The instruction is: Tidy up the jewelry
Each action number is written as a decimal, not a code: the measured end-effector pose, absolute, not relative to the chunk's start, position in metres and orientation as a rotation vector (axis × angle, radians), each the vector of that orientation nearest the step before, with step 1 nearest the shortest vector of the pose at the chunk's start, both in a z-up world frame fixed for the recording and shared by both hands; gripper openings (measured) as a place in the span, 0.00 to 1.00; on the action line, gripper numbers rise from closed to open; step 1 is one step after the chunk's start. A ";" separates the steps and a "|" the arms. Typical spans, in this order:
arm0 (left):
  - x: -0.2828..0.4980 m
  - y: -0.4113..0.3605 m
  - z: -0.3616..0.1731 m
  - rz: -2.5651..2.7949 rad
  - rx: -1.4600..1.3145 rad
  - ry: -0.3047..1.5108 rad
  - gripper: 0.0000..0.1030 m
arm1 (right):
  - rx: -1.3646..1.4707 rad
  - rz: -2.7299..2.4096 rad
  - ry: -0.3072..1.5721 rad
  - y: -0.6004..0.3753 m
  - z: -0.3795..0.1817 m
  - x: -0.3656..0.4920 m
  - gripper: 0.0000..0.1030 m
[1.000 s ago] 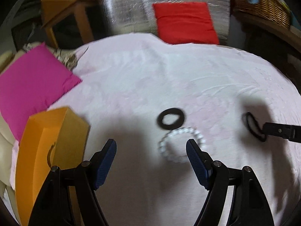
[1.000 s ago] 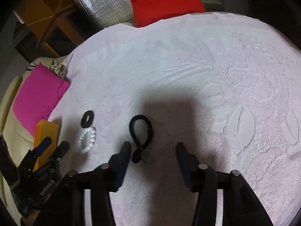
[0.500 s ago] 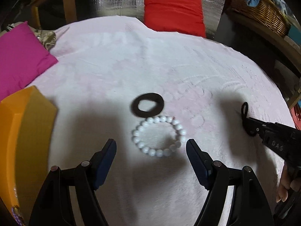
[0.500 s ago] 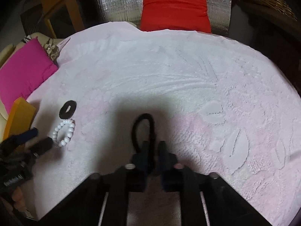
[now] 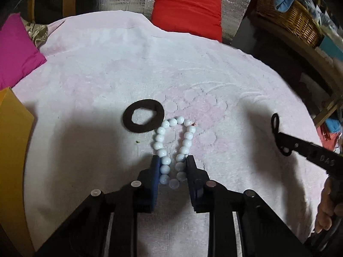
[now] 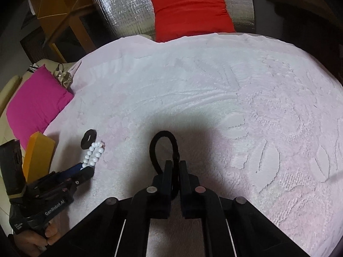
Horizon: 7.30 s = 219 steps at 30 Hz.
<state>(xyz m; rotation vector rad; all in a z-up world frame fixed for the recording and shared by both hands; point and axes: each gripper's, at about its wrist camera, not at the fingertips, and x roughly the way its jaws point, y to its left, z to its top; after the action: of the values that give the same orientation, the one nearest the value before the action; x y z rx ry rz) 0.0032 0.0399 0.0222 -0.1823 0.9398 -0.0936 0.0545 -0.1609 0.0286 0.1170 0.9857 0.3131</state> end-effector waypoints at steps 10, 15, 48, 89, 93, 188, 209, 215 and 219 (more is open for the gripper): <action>-0.013 0.015 0.039 -0.160 -0.149 0.898 0.19 | 0.096 0.305 0.978 -0.162 0.036 0.047 0.06; -0.023 0.000 0.049 -0.160 -0.091 0.868 0.09 | 0.089 0.299 0.967 -0.168 0.040 0.041 0.06; -0.047 -0.002 0.079 -0.103 -0.037 0.797 0.09 | 0.031 0.334 0.927 -0.150 0.060 0.016 0.06; -0.193 0.153 0.196 0.213 -0.225 0.535 0.09 | -0.053 0.785 0.824 0.030 0.103 -0.074 0.06; -0.201 0.174 0.200 0.266 -0.228 0.521 0.09 | -0.070 0.829 0.827 0.064 0.105 -0.079 0.06; -0.323 0.137 0.222 0.696 -0.045 0.555 0.80 | -0.177 0.899 0.766 0.032 0.177 -0.216 0.51; -0.354 0.111 0.243 0.846 0.014 0.523 0.90 | -0.186 0.772 0.680 0.031 0.192 -0.248 0.61; -0.356 0.113 0.244 0.842 0.004 0.502 0.90 | -0.172 0.761 0.689 0.029 0.191 -0.244 0.61; -0.355 0.117 0.244 0.848 -0.012 0.509 0.90 | -0.167 0.758 0.687 0.030 0.192 -0.244 0.61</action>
<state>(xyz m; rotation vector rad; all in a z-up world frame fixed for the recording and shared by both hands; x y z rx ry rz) -0.3545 0.1167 0.2436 -0.0120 0.5086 0.8477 -0.2442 0.0298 0.1924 -0.1669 0.6871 0.7584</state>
